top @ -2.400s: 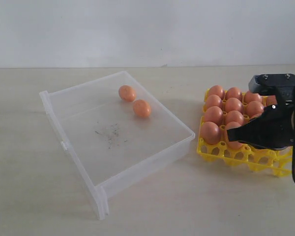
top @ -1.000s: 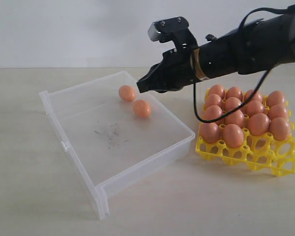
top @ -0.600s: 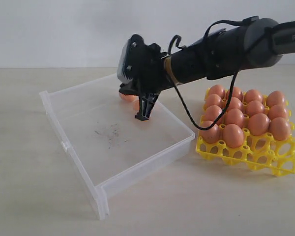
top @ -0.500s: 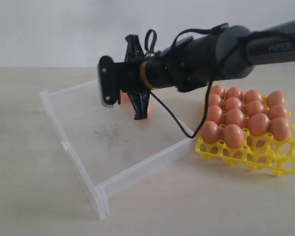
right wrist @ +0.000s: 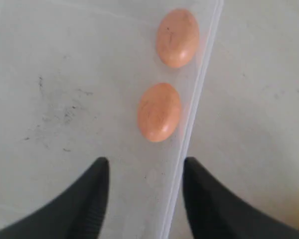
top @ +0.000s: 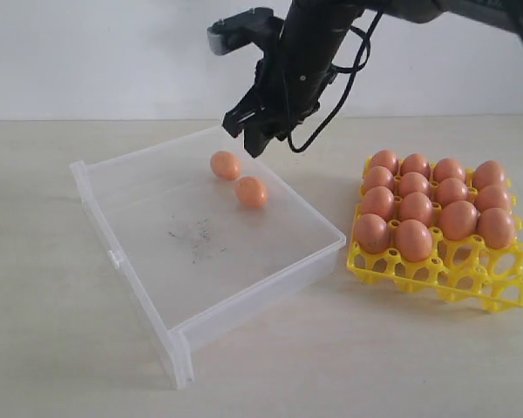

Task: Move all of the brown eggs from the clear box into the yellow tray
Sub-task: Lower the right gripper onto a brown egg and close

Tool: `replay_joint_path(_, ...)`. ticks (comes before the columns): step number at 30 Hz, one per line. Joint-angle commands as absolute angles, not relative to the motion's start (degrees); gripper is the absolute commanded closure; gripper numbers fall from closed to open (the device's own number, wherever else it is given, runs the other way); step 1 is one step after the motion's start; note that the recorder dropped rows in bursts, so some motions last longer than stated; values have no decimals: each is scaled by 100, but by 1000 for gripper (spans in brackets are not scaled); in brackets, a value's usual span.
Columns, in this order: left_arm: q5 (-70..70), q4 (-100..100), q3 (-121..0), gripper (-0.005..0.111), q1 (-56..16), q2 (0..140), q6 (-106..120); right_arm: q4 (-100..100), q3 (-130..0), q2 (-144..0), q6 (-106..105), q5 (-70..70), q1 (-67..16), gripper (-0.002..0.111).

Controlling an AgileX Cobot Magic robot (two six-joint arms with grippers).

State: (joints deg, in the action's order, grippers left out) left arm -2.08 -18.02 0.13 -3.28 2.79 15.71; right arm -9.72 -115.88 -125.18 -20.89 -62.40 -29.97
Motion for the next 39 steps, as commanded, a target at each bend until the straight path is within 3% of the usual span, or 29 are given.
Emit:
replay_joint_path(1,-298,-1828,0,103,-344,302,1597,-582,-12107,-13219,-1860,-6509,-3081,57)
replay_joint_path(10,-298,-1828,0,103,-344,302,1597,-830,-13104,-13893,-1893,-6711,-3197,57)
replay_joint_path(39,-298,-1828,0,103,-344,302,1597,-399,-13143,-14340,-1868,-6141,-3315,57)
